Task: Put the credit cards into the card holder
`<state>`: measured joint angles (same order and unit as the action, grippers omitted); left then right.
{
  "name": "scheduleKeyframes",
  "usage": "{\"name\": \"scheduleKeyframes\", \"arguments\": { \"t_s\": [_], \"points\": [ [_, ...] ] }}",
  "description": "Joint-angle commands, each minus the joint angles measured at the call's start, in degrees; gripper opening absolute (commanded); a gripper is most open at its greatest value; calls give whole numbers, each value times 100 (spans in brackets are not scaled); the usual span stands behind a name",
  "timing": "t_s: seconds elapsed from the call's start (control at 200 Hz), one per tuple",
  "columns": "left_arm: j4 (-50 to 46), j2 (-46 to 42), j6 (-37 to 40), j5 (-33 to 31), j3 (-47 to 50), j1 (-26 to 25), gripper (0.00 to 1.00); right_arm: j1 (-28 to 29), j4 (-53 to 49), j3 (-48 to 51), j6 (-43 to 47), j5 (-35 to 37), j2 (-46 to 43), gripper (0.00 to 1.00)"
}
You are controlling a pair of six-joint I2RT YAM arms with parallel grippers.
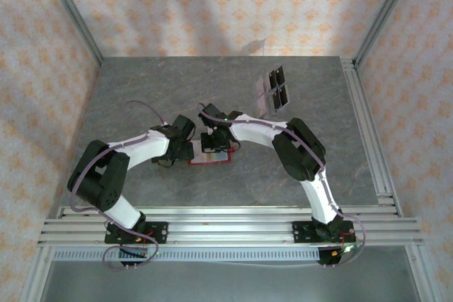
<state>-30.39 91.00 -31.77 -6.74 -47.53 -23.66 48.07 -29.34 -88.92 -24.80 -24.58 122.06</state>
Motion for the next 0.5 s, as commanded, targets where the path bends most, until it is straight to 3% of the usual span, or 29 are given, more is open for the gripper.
{"name": "scheduleKeyframes", "arguments": {
  "t_s": [0.0,0.17,0.315,0.495],
  "points": [
    [-162,-42,-239,-300,26,-73,100,3,-22,73,11,79,-516,0],
    [-357,-527,-371,-526,31,-73,100,-230,43,516,-65,227,-1177,9],
    [-147,-745,-223,-190,-9,-99,100,-355,-129,712,-21,376,-1374,27],
    [242,-786,-25,233,7,-228,100,-360,-202,855,-8,465,-1283,37]
  ]
}}
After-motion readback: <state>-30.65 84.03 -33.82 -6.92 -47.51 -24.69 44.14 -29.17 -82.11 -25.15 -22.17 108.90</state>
